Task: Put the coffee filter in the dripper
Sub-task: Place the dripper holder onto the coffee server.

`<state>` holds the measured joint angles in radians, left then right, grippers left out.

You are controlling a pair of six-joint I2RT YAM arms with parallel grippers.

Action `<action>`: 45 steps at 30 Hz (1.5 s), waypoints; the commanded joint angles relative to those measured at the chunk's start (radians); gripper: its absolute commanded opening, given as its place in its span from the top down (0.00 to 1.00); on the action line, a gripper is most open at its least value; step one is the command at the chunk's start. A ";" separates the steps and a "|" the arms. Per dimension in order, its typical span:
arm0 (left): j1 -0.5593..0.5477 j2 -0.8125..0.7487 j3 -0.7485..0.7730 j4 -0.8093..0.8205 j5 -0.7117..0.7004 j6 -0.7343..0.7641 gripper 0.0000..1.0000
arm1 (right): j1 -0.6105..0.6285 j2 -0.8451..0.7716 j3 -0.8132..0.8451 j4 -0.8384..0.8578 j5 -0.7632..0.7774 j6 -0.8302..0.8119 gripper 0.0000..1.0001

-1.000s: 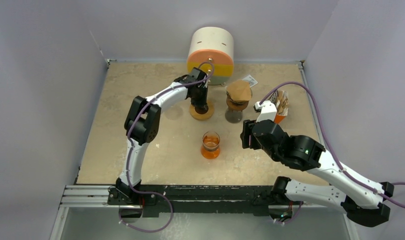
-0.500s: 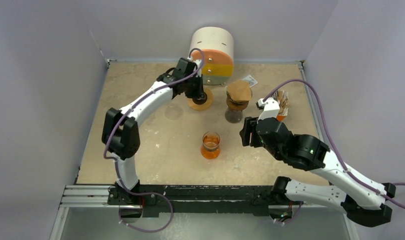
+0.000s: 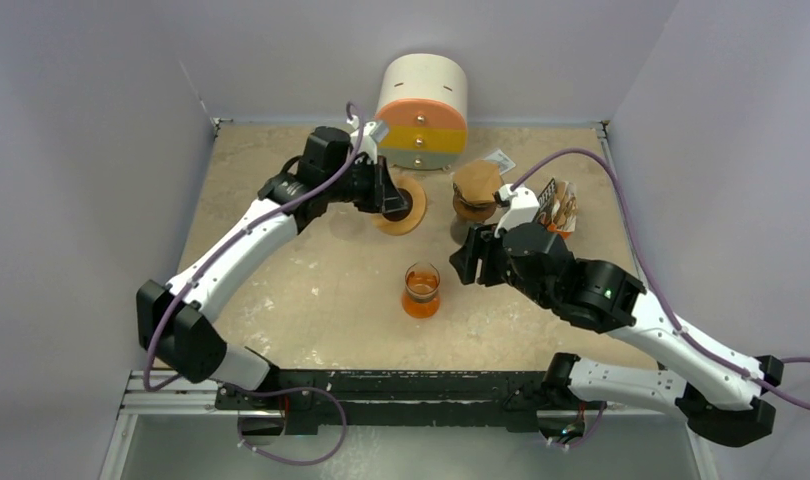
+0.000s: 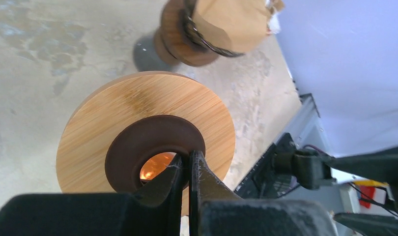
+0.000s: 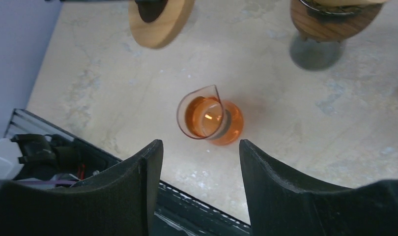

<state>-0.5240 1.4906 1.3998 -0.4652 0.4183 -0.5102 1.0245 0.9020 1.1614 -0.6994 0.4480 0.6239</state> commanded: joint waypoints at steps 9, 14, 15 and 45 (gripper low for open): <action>0.006 -0.256 -0.191 0.195 0.219 -0.163 1.00 | -0.005 0.121 0.082 0.266 -0.106 0.091 0.41; 0.006 -0.288 -0.229 0.222 0.250 -0.188 1.00 | -0.004 0.161 0.081 0.356 -0.140 0.113 0.41; 0.006 -0.295 -0.239 0.239 0.254 -0.198 1.00 | -0.004 0.170 0.084 0.360 -0.137 0.119 0.42; 0.005 -0.368 -0.319 0.355 0.345 -0.339 0.60 | -0.005 0.150 0.012 0.416 -0.081 0.191 1.00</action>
<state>-0.5220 1.1488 1.0809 -0.1413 0.7376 -0.8310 1.0245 1.0821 1.1809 -0.3149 0.3489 0.8227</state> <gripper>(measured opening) 0.320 0.115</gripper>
